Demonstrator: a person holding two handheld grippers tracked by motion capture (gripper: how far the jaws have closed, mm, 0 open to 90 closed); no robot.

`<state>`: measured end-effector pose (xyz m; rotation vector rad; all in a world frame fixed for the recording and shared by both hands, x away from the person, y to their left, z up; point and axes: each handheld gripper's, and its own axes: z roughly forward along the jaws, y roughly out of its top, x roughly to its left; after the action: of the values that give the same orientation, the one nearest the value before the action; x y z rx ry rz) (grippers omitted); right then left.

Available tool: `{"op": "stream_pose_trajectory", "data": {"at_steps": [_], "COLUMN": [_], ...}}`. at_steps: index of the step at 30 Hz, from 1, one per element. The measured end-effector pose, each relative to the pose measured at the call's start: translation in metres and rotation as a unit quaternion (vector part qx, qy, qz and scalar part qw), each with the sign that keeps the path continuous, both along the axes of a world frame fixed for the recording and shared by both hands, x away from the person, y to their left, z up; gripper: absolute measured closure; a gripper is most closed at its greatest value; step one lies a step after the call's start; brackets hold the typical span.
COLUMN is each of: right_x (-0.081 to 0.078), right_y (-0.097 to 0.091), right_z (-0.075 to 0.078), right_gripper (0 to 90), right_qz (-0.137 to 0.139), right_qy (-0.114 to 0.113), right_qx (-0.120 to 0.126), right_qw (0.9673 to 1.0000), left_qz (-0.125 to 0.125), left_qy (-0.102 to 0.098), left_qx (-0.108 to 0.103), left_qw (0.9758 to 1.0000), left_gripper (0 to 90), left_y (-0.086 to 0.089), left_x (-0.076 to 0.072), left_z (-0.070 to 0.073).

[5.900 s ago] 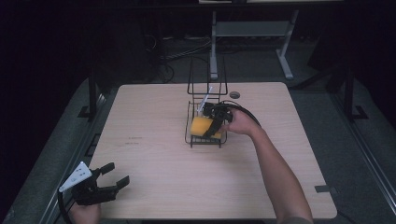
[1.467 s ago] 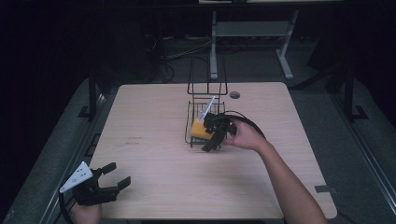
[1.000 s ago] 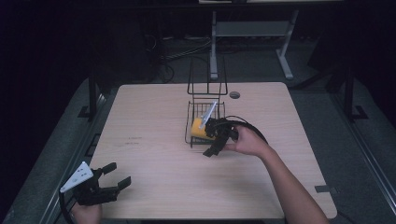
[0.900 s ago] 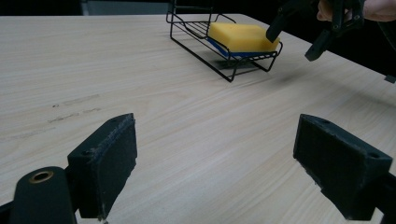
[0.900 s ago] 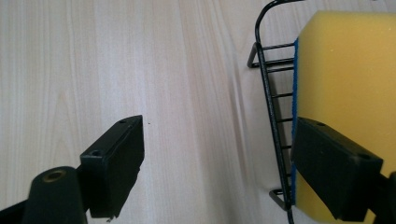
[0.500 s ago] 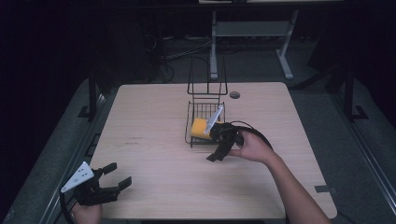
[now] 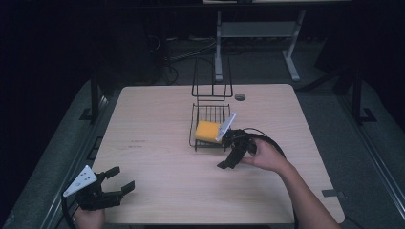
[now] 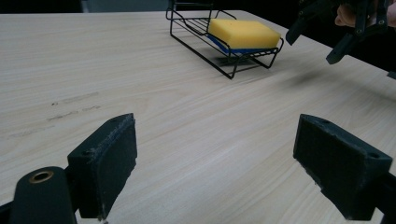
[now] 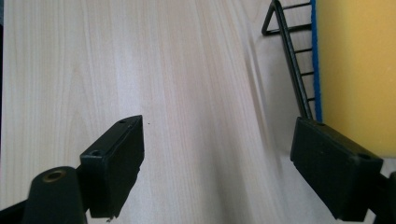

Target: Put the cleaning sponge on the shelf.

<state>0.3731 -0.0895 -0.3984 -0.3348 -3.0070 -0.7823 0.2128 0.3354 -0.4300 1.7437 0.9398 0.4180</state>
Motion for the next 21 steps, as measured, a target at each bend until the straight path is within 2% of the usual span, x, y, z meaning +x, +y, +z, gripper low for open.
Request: {"op": "stream_pose_trajectory", "data": {"at_steps": [21], "right_x": [-0.016], "right_y": [-0.031], "right_z": [-0.01], "right_gripper": [17.3], "right_qz": [-0.015], "right_qy": [-0.001], "right_qx": [0.009], "right_qw": [0.9998], "left_qz": [0.0], "left_qy": [0.002], "left_qx": [0.005], "left_qw": [1.0], "left_gripper": [12.8], "left_y": [-0.001], "left_x": [0.0], "left_z": [-0.001]}}
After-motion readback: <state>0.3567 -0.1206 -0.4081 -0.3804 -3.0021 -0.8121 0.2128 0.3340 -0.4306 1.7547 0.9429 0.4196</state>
